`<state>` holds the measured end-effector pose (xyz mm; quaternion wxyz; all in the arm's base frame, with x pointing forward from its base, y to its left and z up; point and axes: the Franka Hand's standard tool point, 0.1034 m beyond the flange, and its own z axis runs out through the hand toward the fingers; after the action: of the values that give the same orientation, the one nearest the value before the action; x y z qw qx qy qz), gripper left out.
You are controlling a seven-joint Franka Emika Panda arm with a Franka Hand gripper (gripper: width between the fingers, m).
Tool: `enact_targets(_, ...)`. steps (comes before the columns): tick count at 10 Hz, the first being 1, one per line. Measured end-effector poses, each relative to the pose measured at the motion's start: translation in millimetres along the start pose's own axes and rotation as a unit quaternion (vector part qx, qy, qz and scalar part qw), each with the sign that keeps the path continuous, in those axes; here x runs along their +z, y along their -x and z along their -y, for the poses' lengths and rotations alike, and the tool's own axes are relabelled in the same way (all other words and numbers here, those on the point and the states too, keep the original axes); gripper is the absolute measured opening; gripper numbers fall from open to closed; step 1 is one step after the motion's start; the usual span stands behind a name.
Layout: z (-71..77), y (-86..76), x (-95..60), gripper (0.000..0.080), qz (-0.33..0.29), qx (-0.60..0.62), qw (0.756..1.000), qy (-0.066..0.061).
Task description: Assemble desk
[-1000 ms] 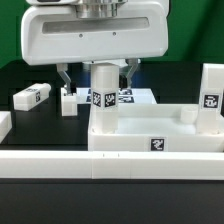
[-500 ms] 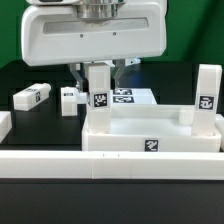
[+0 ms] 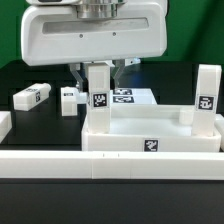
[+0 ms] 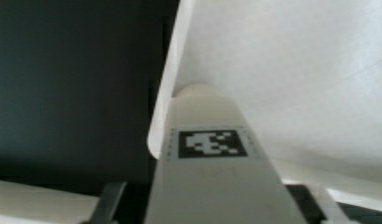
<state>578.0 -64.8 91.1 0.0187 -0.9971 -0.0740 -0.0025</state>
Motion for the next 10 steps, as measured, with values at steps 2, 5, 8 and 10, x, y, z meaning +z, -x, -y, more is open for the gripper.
enact_targets(2,-3.7,1.4,0.0,0.0288,-0.003,0.083,0.996,-0.008)
enact_targets(5,-2.7,1.3,0.5,0.029,-0.005,0.209,0.978,-0.011)
enact_targets(8,-8.6,3.0,-0.3,0.0292,-0.004,0.339,0.941,-0.008)
enact_targets(10,-12.6,4.8,-0.4,0.0296,-0.003,0.406,0.914,-0.004)
